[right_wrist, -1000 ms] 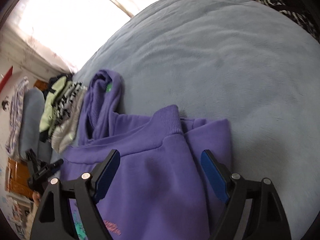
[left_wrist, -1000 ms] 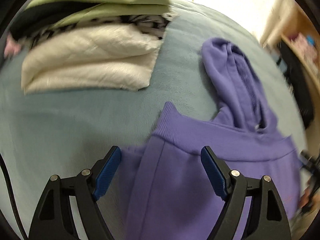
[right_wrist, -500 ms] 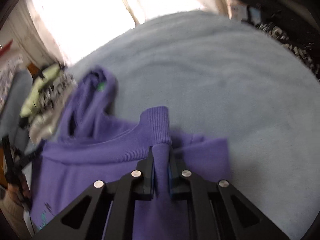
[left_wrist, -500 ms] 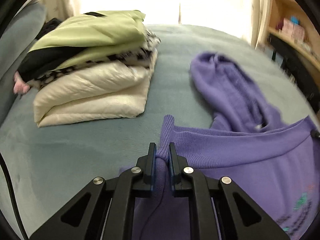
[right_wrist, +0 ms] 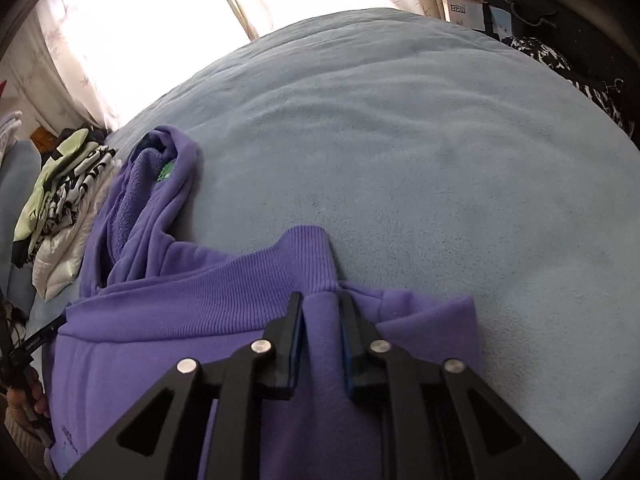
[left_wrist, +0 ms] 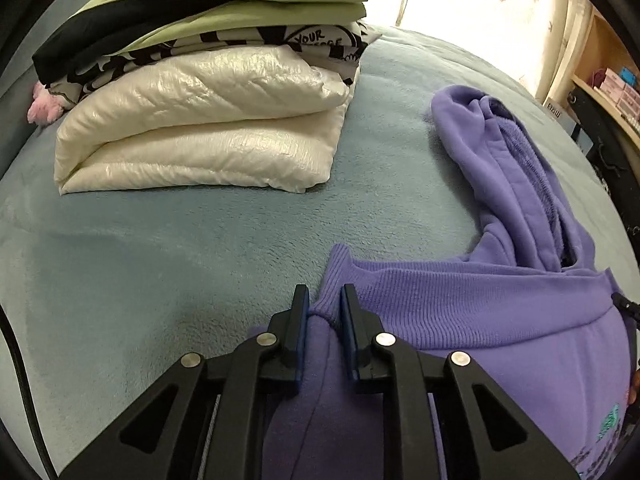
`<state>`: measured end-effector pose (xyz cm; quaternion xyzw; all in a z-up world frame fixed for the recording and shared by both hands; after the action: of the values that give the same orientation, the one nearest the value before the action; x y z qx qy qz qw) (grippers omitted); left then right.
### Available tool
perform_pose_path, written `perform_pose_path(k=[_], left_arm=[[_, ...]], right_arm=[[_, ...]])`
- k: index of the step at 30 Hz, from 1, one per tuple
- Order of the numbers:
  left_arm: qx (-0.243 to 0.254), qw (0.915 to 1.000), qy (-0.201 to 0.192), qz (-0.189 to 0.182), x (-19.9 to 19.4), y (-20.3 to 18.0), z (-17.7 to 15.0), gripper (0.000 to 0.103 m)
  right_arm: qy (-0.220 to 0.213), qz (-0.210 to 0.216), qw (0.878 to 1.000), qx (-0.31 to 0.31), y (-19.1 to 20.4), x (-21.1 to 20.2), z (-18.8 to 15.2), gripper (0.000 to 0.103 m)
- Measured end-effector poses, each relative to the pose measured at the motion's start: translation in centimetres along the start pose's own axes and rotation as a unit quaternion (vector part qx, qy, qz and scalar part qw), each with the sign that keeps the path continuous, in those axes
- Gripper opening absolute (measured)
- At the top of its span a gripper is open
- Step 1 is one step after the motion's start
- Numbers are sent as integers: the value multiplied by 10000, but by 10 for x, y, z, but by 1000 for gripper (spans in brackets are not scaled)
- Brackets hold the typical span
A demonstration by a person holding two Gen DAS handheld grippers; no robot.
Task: Fold large clothes
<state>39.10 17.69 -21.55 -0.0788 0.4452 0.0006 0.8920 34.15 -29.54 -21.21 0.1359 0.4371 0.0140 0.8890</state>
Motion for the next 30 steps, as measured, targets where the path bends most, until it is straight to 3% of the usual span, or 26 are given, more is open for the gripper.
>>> perform_pose_path(k=[5, 9, 15, 19, 22, 25, 27, 29, 30], left_arm=[[80, 9986, -386, 356, -38, -5, 8, 34], [222, 9975, -615, 271, -74, -27, 3, 34], [389, 9972, -620, -168, -97, -80, -45, 34], [482, 9975, -489, 163, -80, -85, -79, 34], [230, 9983, -498, 197, -70, -65, -81, 34], [-77, 9986, -455, 257, -67, -34, -75, 31], [-262, 9987, -399, 200, -64, -14, -75, 8], [-382, 9986, -360, 43, -63, -4, -76, 5], [-423, 9985, -359, -2, -63, -2, -76, 5]], right_arm=[[-50, -348, 9993, 119, 1, -30, 7, 35], [-428, -65, 9990, 108, 32, -67, 2, 42], [-52, 841, 9938, -721, 129, -76, -55, 43], [222, 772, 9870, -1393, 170, -52, -98, 44], [55, 745, 9884, -1325, 155, -48, -99, 43], [-142, 767, 9919, -1006, 113, -55, -84, 39], [-365, 192, 9957, -824, 71, -61, -72, 39], [-438, -512, 9958, -618, 24, -65, -66, 47], [-427, -494, 9972, -361, 3, -67, -65, 44]])
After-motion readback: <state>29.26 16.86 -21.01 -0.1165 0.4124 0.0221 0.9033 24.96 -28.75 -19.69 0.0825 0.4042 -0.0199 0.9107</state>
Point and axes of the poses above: each gripper's, at about its wrist camera, not at the fingertips, and x roughly the way its jaws point, y to its left, z to its top, the point moved 7 cm from there along x, roughly the way its jaws point, and after that the axes turned 3 degrees about -y, right-handed, at the moved point
